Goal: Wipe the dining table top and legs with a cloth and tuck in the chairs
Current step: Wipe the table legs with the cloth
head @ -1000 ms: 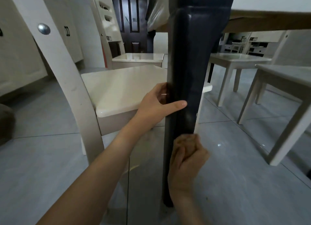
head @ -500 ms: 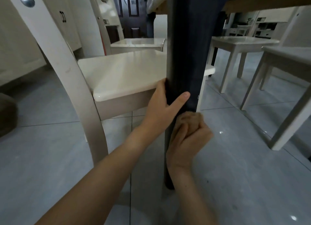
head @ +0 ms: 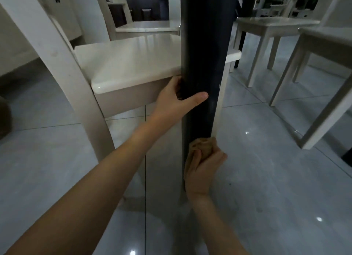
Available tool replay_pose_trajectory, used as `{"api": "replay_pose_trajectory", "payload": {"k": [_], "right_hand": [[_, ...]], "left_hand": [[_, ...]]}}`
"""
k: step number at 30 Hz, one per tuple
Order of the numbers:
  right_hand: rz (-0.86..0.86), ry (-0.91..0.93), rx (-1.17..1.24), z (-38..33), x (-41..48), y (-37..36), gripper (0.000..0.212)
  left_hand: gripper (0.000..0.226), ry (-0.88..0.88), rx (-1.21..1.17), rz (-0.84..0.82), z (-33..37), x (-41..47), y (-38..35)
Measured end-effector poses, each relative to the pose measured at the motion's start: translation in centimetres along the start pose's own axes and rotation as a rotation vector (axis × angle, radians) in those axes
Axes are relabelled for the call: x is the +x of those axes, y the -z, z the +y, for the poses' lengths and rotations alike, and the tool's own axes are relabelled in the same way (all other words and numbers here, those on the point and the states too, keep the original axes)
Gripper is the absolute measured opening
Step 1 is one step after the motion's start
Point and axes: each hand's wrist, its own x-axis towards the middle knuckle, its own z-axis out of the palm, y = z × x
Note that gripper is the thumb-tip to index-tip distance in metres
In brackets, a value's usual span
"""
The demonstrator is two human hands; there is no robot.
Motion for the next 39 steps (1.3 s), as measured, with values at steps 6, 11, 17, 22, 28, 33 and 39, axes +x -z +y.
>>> {"api": "replay_pose_trajectory", "payload": {"k": [6, 11, 17, 22, 28, 33, 39], "right_hand": [[-0.26, -0.313, -0.231, 8.3, -5.3, 2.1, 0.015], [-0.508, -0.366, -0.564, 10.2, -5.9, 3.5, 0.035], [-0.215, -0.154, -0.318, 4.0, -3.9, 2.1, 0.018], [-0.153, -0.065, -0.068, 3.3, -2.3, 1.3, 0.024], [-0.61, -0.404, -0.683, 12.0, -6.2, 4.0, 0.033], [-0.394, -0.334, -0.54, 10.0, -5.7, 2.1, 0.013], [-0.137, -0.023, 0.01, -3.2, 1.8, 0.9, 0.024]], "left_hand": [[0.056, -0.003, -0.024, -0.011, -0.2, 0.1, 0.2], [0.049, -0.009, -0.021, -0.016, 0.1, 0.0, 0.2], [0.054, -0.013, -0.013, -0.043, 0.1, 0.1, 0.5], [0.068, 0.002, 0.069, -0.074, 0.2, 0.2, 0.6], [0.073, 0.016, 0.12, -0.079, 0.7, -0.1, 0.6], [0.071, 0.034, 0.075, -0.065, 0.2, 0.0, 0.5], [0.075, 0.023, 0.08, -0.049, 0.0, 0.3, 0.4]]}}
